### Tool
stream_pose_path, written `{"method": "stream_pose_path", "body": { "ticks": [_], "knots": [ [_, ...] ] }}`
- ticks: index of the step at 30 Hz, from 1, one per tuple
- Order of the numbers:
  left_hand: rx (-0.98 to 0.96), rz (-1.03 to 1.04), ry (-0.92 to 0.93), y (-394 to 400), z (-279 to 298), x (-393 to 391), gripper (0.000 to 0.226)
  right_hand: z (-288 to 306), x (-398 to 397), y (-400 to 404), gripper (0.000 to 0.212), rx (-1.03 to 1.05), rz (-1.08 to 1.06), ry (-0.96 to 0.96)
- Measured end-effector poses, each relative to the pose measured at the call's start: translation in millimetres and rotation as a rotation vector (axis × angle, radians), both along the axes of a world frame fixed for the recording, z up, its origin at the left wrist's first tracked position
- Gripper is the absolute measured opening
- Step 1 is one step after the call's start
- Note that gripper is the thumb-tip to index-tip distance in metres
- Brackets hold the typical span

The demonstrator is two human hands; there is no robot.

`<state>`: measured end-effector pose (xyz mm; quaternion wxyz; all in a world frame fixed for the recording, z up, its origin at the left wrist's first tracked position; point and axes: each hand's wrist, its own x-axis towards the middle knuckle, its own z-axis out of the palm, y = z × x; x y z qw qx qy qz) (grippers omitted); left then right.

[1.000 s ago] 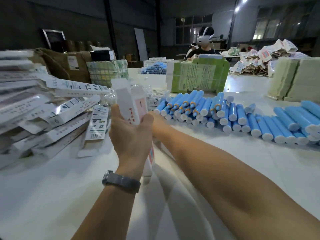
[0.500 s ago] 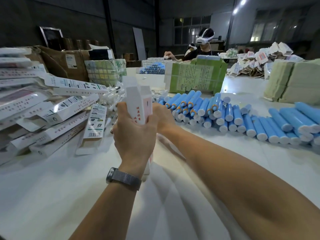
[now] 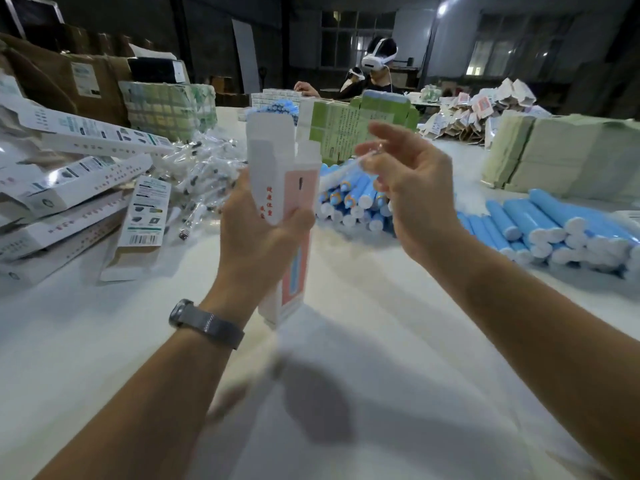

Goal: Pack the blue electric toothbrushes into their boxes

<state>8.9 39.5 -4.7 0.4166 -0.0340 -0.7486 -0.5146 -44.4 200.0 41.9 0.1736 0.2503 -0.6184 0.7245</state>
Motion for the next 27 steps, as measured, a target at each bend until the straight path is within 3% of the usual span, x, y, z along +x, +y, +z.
{"method": "stream_pose_path", "body": {
  "ticks": [4,11,15,18,21,27],
  "knots": [
    [0.031,-0.228,0.026,20.4,-2.6,9.1,0.031,28.7,33.4,36.4,0.036,-0.108,0.054,0.098],
    [0.029,-0.387,0.063,39.2,-5.3,20.2,0.044,53.4,55.1,49.0,0.031,-0.118,-0.067,0.444],
    [-0.022,-0.439,0.084,47.3,-4.6,25.3,0.044,49.5,60.1,42.8,0.034,0.09,-0.132,0.547],
    [-0.047,-0.449,0.115,50.4,-4.4,28.2,0.045,42.7,60.4,39.2,0.034,0.283,-0.138,0.517],
    [-0.041,-0.423,0.125,50.1,-4.0,28.8,0.045,39.4,62.9,37.2,0.034,0.343,-0.116,0.482],
    [-0.028,-0.426,0.144,50.6,-4.5,27.9,0.047,46.1,67.5,42.7,0.025,0.51,-0.236,0.676]
  ]
}}
